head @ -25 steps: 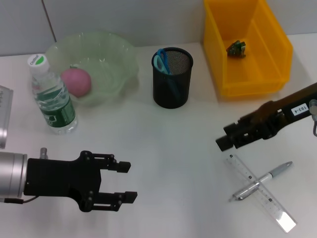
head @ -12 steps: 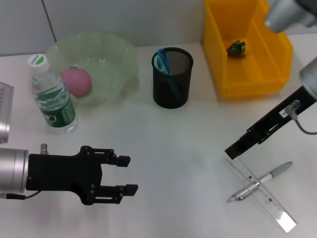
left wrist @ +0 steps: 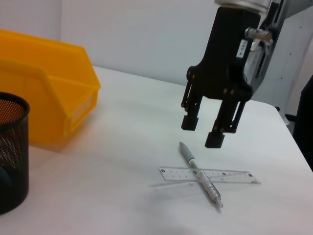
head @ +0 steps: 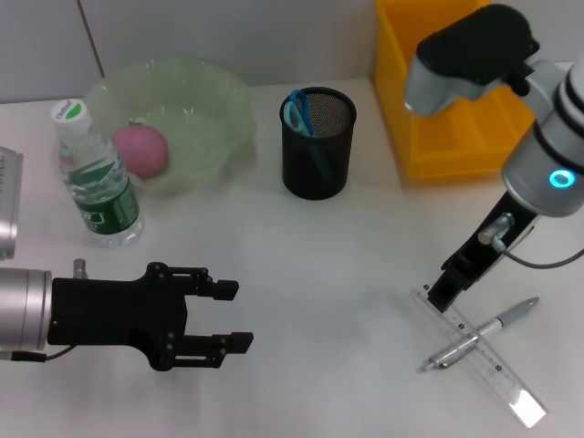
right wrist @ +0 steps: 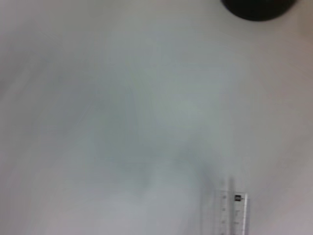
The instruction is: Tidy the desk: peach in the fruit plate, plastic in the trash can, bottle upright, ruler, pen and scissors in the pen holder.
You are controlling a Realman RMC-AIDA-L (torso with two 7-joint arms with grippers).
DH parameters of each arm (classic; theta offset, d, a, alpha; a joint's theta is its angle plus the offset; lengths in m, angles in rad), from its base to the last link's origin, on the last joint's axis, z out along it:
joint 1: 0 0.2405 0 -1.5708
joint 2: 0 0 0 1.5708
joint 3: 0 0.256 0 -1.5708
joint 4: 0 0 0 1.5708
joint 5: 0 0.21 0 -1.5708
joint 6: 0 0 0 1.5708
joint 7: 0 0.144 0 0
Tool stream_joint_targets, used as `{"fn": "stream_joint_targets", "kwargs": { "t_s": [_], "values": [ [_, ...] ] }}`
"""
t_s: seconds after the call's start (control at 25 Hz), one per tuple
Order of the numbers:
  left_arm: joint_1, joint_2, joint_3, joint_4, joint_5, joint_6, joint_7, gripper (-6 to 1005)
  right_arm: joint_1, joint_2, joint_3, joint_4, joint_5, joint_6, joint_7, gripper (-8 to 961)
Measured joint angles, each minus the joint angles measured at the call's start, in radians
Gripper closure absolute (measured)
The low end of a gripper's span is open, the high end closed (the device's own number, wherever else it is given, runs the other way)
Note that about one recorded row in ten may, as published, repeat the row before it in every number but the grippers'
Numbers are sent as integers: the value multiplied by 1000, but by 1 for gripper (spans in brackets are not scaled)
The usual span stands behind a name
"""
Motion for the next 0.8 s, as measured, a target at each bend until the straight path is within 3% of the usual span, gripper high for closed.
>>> {"fn": "stream_joint_targets", "kwargs": {
  "t_s": [0.8],
  "values": [
    [0, 0, 0, 0, 0, -11, 14, 322, -11, -1, -97, 141, -32, 174, 33, 329]
  ]
}}
